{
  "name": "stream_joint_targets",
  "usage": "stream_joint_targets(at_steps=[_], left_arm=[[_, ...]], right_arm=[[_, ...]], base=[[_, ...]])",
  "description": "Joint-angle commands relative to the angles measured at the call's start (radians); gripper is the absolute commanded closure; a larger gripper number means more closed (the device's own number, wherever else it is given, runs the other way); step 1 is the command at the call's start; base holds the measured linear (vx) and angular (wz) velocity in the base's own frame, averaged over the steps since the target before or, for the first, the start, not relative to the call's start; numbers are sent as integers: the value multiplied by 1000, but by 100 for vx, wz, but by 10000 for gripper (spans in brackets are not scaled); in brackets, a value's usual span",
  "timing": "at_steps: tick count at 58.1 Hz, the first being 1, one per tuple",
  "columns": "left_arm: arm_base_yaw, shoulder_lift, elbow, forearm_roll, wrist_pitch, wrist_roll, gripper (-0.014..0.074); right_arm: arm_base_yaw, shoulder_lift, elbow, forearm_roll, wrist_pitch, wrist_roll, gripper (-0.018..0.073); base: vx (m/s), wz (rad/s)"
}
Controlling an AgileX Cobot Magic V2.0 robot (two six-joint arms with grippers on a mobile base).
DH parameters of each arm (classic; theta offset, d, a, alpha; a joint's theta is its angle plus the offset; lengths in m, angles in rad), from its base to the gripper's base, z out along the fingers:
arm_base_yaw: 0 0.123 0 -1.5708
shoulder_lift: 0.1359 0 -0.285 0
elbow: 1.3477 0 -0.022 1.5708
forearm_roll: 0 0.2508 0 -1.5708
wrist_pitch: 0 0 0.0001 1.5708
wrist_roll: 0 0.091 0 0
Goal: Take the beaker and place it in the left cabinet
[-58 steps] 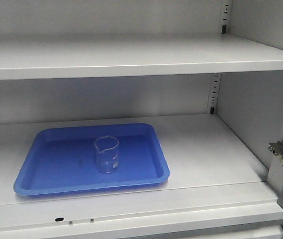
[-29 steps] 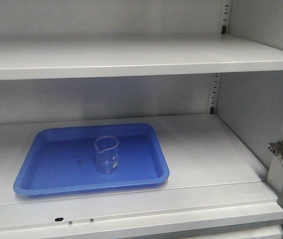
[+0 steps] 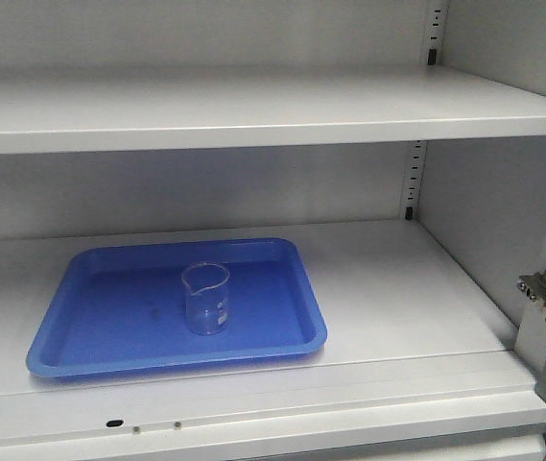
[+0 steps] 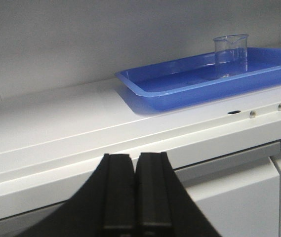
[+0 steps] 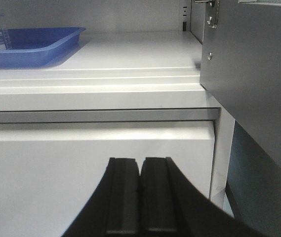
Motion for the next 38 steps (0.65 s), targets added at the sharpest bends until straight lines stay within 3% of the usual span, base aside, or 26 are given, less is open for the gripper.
stream_joint_targets(at_steps=[1,38], left_arm=[[-1,-19,16,-3,-75,-3,595],[-1,-19,16,-3,-75,-3,595]], right_arm=[[-6,0,6,-1,-77,-2,562],[-6,0,6,-1,-77,-2,562]], base=[[0,0],[0,0]])
